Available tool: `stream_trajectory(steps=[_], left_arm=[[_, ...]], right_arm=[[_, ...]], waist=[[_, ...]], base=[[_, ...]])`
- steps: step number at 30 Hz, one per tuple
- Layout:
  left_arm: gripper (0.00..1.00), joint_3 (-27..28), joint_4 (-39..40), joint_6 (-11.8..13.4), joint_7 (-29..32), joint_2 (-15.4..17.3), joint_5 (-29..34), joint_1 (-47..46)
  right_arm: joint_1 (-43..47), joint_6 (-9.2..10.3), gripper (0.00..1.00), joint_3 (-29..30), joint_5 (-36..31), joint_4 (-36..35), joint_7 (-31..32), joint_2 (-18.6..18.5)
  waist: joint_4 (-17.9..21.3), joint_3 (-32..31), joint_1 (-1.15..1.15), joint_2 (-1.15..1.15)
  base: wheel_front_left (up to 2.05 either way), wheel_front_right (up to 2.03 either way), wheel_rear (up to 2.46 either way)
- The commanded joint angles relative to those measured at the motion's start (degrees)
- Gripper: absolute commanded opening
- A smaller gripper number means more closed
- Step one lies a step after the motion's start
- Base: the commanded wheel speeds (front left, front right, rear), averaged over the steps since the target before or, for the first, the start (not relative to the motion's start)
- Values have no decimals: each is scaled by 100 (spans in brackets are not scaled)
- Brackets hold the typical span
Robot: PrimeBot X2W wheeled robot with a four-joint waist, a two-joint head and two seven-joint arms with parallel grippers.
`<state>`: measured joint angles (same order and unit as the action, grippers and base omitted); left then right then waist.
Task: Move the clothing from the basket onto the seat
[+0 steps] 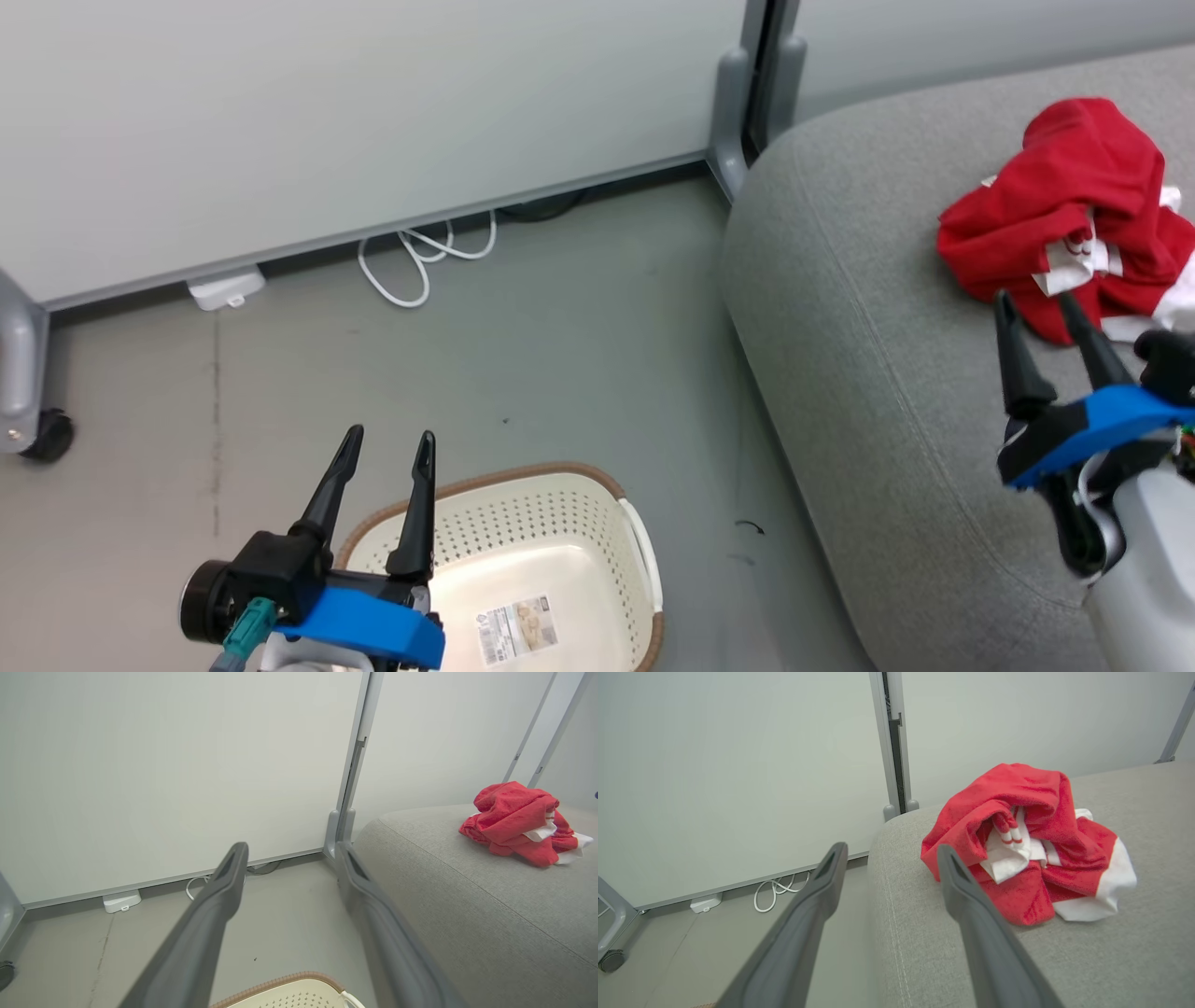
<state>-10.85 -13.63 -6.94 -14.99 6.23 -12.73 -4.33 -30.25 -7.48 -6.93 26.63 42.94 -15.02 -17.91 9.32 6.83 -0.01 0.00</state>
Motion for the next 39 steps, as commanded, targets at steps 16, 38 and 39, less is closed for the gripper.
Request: stream_trajectory(steps=[16,38,39], left_arm=[[100,683,-327,37,-28,-186,-22,462],[100,1092,-638,-43,-29,-240,-20,554],[100,1090,-645,-47,-28,-241,-20,550]], right_arm=[[2096,-3,100,618,-1157,-1961,326,993],[2942,-3,100,671,-1622,-3035,841,1436],[2949,-3,100,672,-1626,-3036,842,1441]], waist=[[-844,-699,1,0],[-1049,-780,1,0],[-1051,-779,1,0]], base=[[0,0,0],[0,0,0],[0,0,0]])
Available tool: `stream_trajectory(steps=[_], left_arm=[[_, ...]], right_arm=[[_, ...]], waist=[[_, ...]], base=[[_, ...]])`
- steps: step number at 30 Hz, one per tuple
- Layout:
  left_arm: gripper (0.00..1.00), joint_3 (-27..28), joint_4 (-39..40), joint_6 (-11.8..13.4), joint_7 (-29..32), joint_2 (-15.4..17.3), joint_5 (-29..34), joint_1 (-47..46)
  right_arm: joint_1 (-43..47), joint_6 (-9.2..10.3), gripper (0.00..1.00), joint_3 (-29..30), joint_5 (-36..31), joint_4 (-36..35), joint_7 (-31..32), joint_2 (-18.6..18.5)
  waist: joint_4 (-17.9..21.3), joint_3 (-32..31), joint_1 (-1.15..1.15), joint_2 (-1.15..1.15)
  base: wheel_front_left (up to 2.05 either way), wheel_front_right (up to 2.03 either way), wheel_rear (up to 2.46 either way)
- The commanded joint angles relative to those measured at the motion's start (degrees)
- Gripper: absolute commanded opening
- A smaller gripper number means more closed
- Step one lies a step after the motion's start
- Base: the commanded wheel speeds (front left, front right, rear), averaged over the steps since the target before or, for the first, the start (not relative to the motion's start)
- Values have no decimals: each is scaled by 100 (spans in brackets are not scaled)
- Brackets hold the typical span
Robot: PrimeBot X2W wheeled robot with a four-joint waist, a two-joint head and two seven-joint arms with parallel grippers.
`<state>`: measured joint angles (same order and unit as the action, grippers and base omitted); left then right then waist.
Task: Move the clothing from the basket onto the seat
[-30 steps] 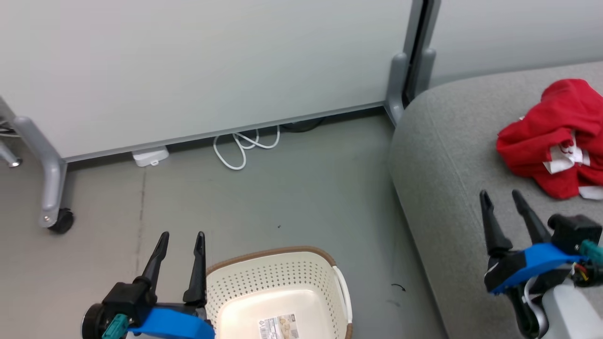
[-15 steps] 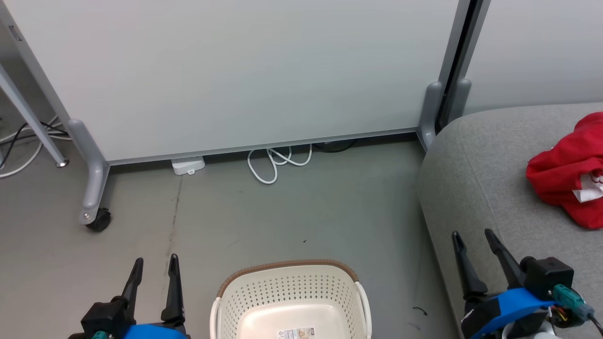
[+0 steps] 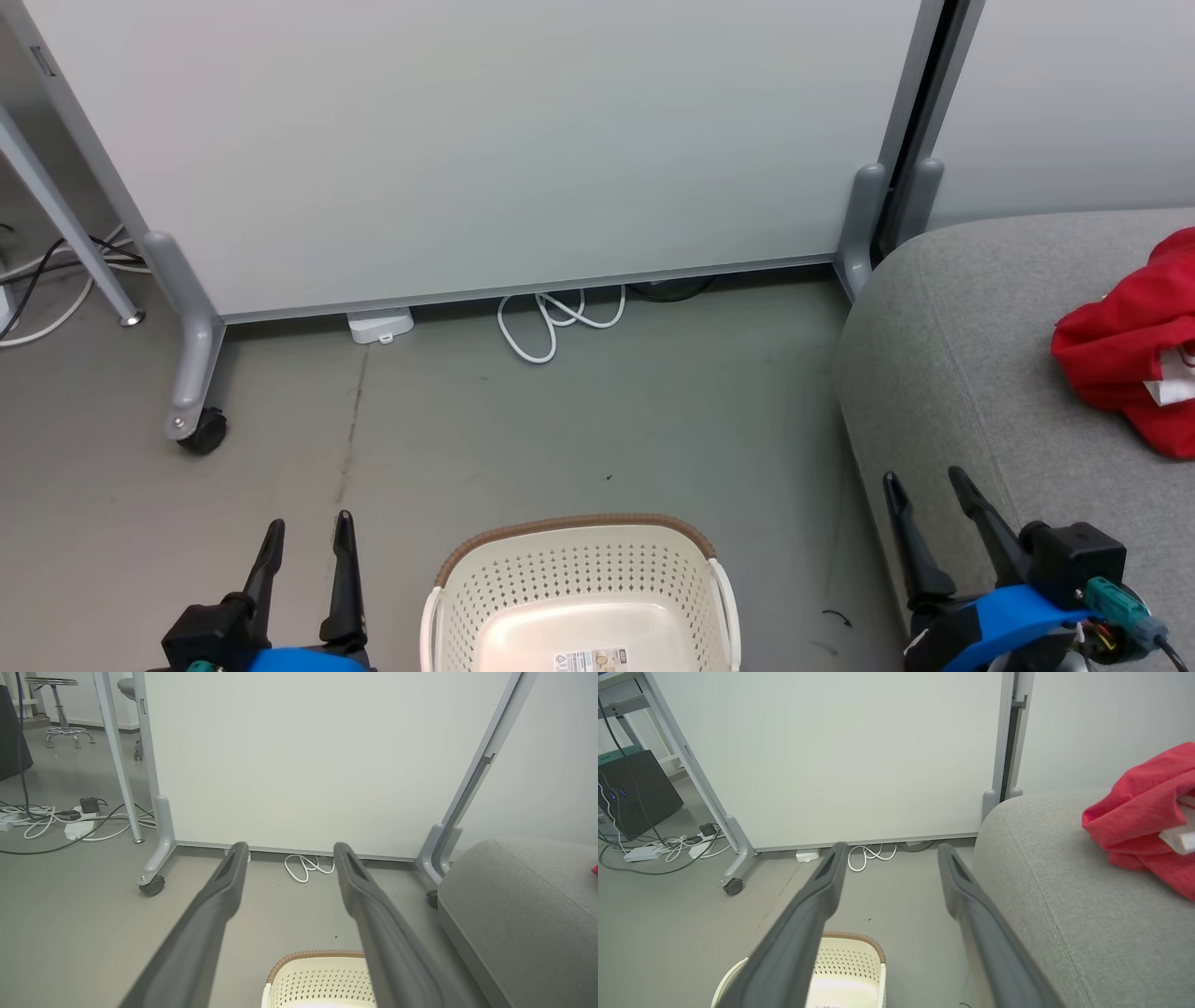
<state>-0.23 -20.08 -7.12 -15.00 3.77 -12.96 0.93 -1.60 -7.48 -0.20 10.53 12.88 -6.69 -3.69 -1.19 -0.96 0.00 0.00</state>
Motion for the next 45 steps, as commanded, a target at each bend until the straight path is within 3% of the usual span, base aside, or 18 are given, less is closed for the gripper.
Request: stream_trajectory(steps=[1,11,12,18,45], left_arm=[[100,28,-3,-30,-28,4,1,21],[100,-19,-18,-44,-27,-8,-66,23],[0,-27,-21,-9,2,-11,-55,-1],[0,-38,-325,-6,45,-81,-92,165],[0,208,-4,-17,750,-82,-2713,-154]], right_arm=[[89,-3,100,5,-21,-30,12,22],[84,-3,100,-35,82,-50,46,53],[8,0,0,-33,106,-16,49,37],[115,0,0,-29,158,303,65,47],[-99,-1,0,211,2838,224,487,58]], waist=[[1,1,0,0],[11,10,0,0],[12,10,0,0],[13,11,0,0],[36,33,0,0]], base=[[0,0,0],[0,0,0],[0,0,0],[0,0,0],[0,0,0]])
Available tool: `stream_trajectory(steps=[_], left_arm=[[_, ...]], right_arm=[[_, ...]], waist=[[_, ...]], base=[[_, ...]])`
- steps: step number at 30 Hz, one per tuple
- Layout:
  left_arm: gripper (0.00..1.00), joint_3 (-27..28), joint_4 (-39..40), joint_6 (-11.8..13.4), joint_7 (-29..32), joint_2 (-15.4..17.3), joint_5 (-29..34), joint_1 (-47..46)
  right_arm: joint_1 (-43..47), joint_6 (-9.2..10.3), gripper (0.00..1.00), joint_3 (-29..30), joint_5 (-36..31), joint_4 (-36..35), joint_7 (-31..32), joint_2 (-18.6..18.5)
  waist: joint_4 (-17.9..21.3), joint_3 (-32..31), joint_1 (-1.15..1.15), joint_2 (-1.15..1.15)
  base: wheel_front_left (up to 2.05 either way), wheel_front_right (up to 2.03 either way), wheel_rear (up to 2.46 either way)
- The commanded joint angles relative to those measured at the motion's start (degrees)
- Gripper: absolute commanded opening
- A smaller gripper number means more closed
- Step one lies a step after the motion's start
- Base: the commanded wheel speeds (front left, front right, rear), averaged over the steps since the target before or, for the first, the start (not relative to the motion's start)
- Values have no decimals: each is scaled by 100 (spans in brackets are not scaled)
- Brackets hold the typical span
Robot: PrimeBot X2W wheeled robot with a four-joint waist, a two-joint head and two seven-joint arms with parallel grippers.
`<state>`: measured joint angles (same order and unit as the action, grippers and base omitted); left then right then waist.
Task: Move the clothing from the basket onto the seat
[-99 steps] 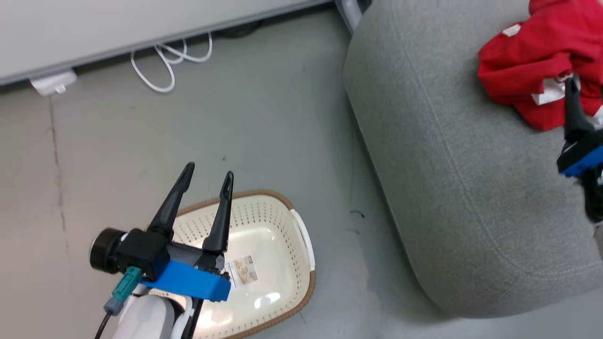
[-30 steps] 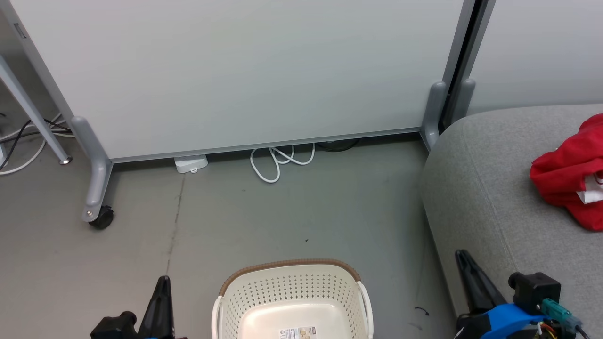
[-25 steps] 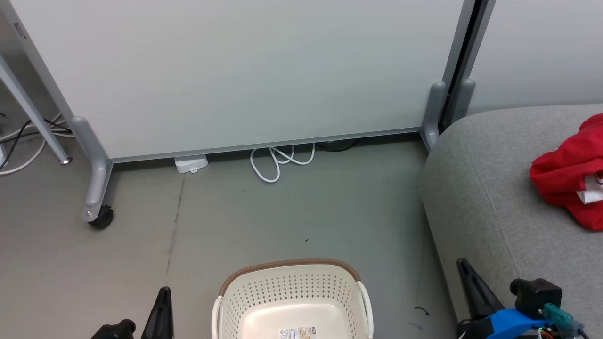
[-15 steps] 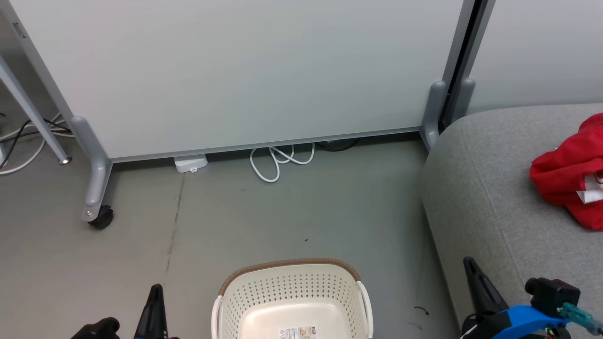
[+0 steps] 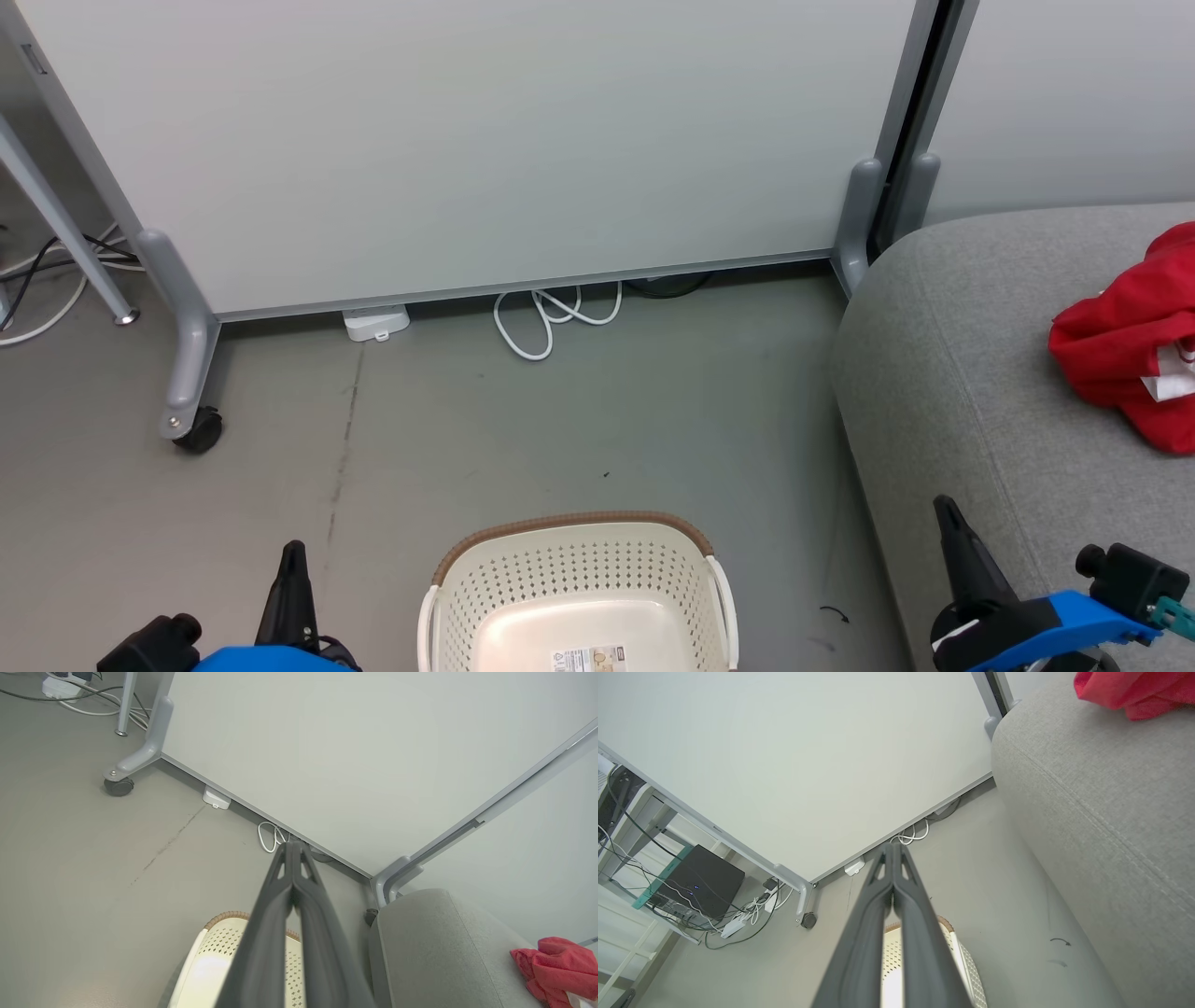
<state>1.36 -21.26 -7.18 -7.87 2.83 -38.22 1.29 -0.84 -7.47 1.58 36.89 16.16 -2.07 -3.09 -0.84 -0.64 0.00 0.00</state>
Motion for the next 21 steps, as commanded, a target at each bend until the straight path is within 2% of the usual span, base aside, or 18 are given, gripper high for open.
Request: stream_trajectory(steps=[1,21], left_arm=[[0,58,125,-12,60,12,-269,-200],[0,194,305,-21,459,12,-1739,-376]], right_arm=[[-183,-2,0,40,286,-105,40,-1],[-300,-2,0,174,1796,-145,275,6]], waist=[[1,2,0,0],[18,18,0,0]], base=[[0,0,0],[0,0,0]])
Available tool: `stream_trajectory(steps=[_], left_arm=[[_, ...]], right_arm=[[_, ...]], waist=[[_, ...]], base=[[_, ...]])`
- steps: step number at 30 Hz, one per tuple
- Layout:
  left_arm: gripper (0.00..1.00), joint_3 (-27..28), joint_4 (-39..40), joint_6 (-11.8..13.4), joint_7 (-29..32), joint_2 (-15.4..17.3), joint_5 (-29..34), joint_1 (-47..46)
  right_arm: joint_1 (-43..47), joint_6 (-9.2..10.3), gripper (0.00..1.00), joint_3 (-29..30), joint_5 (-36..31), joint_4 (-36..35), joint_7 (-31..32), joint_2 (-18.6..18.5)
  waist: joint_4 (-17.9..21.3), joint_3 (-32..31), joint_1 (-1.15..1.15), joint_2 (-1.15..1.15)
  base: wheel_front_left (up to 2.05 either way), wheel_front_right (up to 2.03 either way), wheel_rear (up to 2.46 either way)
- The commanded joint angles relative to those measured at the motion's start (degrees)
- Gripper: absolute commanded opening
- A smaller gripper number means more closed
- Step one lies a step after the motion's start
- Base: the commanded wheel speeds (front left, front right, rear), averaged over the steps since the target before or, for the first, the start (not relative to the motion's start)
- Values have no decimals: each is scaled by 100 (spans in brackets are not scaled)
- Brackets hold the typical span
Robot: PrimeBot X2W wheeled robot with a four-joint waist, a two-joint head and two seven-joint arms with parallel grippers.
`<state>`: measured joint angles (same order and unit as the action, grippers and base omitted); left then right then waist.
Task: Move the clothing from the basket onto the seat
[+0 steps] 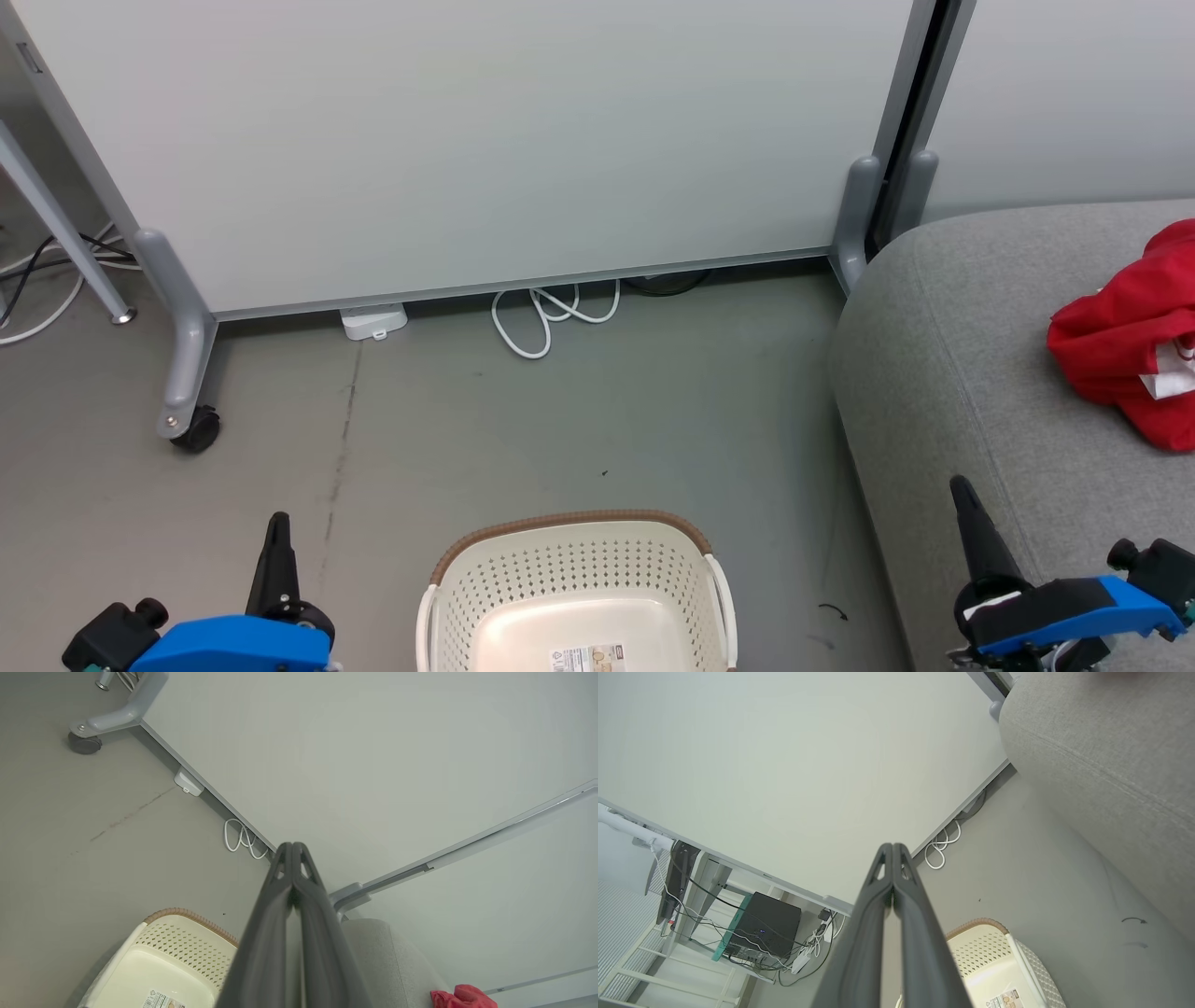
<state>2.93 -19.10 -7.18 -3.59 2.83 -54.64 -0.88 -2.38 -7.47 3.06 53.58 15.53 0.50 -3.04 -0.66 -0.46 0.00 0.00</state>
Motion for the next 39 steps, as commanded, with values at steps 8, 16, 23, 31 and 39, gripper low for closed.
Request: stream_trajectory(steps=[8,16,23,31,39], left_arm=[[0,93,160,-25,185,11,-672,-228],[0,130,207,-29,296,11,-1083,-271],[0,166,259,-32,415,10,-1523,-326],[0,207,308,-36,528,10,-1934,-366],[0,245,354,-39,636,10,-2321,-419]], right_arm=[[-191,-3,0,78,707,-98,110,3],[-229,-3,0,116,1134,-108,181,5],[-258,-3,0,157,1586,-119,250,7],[-291,-3,0,194,2002,-129,318,10],[-317,-3,0,228,2395,-136,383,12]], waist=[[8,8,0,0],[14,14,0,0],[21,20,0,0],[27,27,0,0],[34,33,0,0]], base=[[0,0,0],[0,0,0],[0,0,0],[0,0,0],[0,0,0]])
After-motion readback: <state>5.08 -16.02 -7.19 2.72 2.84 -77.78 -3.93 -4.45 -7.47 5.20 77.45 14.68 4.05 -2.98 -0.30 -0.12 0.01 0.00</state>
